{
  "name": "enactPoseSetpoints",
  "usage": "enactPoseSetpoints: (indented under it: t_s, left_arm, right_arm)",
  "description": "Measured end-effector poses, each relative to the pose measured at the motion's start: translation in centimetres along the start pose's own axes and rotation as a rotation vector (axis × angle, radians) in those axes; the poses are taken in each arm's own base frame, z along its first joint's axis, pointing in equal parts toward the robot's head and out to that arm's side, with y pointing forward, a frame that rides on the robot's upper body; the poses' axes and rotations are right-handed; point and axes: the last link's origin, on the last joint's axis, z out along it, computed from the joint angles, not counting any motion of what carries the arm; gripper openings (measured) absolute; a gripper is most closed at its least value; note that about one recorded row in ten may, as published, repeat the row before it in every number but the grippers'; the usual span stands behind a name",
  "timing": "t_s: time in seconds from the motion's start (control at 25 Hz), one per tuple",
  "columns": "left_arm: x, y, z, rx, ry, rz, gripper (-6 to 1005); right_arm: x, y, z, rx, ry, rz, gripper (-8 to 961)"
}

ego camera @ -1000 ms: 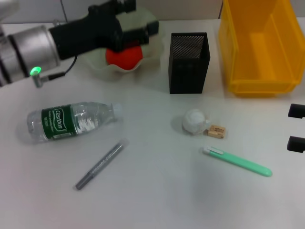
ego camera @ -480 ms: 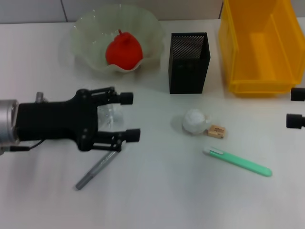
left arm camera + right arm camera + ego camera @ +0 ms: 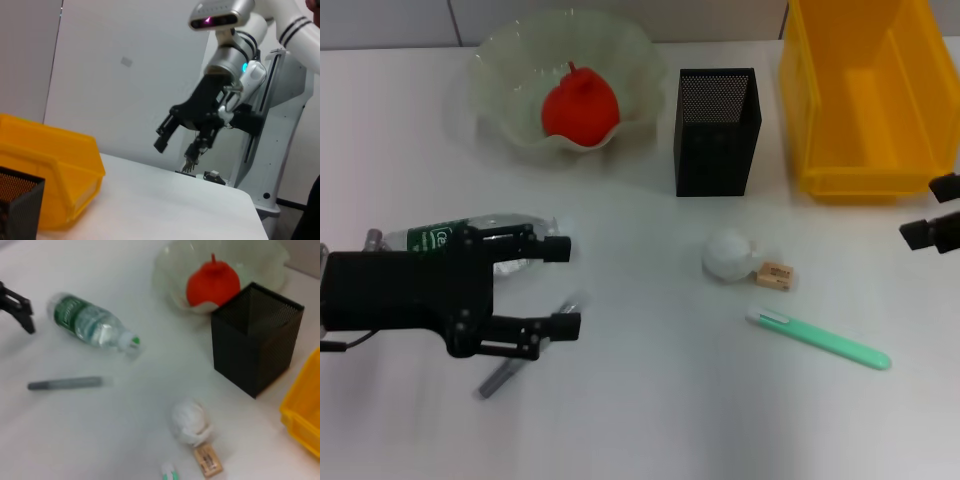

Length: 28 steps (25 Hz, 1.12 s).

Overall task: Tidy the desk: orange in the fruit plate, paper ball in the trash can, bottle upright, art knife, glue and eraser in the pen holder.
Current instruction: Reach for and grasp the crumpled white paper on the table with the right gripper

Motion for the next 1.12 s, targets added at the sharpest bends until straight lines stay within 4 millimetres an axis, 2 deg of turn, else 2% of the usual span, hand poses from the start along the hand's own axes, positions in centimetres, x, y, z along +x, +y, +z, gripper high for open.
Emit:
enactPoseSetpoints:
  t_s: [0.24, 0.4, 0.44, 0.48, 0.8, 1.12]
  left_arm:
    - [-0.6, 0.6, -0.5, 0.002, 0.000, -0.018, 860]
    - [-0.8, 0.7, -0.6, 0.006, 0.002, -0.022, 860]
    - [-1.0, 0.8, -0.6, 0.008, 0.004, -0.026, 860]
    - [-1.0, 0.8, -0.6, 0.008, 0.004, -0.027, 860]
    - [-1.1, 0.7, -0.7, 0.018, -0.002, -0.032, 861]
    - [-1.5, 0.7, -0.6, 0.023, -0.017, -0.037, 861]
  right_arm:
    - [-2.6, -0.5, 3.0, -0.010, 0.112, 0.001, 742]
    - [-3.9, -0.9, 5.8, -0.040, 0.123, -0.009, 741]
    - [-4.5, -1.1, 7.2, -0.038, 0.128, -0.019, 741]
    - [-4.5, -1.1, 7.2, -0.038, 0.128, -0.019, 741]
    - [-6.4, -0.6, 12.0, -0.012, 0.174, -0.061, 740]
    - [-7.3, 0.6, 14.7, 0.011, 0.212, -0.105, 739]
